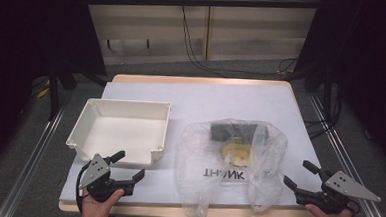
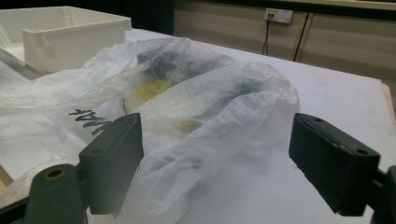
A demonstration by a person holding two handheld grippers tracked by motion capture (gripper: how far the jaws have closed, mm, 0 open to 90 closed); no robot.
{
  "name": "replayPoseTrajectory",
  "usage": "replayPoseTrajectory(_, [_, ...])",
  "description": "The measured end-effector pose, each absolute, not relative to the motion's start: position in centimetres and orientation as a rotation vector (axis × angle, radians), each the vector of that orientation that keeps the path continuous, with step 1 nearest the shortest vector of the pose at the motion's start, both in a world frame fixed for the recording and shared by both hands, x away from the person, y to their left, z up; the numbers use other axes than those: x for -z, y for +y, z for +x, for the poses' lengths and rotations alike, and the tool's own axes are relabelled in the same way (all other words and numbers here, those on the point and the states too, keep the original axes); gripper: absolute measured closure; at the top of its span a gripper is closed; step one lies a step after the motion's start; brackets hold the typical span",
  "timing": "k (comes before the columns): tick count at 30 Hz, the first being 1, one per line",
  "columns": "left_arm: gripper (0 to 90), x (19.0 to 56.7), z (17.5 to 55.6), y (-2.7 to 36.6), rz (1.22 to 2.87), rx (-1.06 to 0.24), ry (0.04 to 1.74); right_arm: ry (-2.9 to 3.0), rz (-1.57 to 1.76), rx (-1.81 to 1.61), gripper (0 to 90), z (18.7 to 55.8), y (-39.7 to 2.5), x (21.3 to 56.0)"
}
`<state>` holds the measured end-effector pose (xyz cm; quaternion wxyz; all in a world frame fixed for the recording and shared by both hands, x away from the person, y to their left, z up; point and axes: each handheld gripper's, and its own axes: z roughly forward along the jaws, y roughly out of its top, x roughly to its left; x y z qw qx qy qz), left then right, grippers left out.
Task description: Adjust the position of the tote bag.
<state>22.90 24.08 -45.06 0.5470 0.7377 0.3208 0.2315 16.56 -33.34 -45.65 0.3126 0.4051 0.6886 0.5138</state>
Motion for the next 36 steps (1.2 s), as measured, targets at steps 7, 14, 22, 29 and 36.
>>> replayPoseTrajectory(7, [7.2,45.2,23.0,23.6,1.789,-0.525,0.731,1.870,1.075,-1.358,23.9,16.6,-33.2,45.7])
replayPoseTrajectory(14, [9.5,45.2,22.8,23.1,1.800,-0.497,0.695,1.936,1.083,-1.360,31.6,16.7,-33.0,45.7])
replayPoseTrajectory(22, [22.2,44.9,22.1,22.0,1.843,-0.478,0.631,2.075,1.051,-1.402,46.5,16.6,-32.0,45.6])
replayPoseTrajectory(29, [33.4,44.7,21.4,20.8,1.893,-0.406,0.557,2.216,0.994,-1.409,56.3,16.6,-30.6,45.7])
replayPoseTrajectory(36, [41.1,44.7,20.7,19.3,1.936,-0.331,0.510,2.328,0.920,-1.401,57.7,16.5,-29.0,45.9])
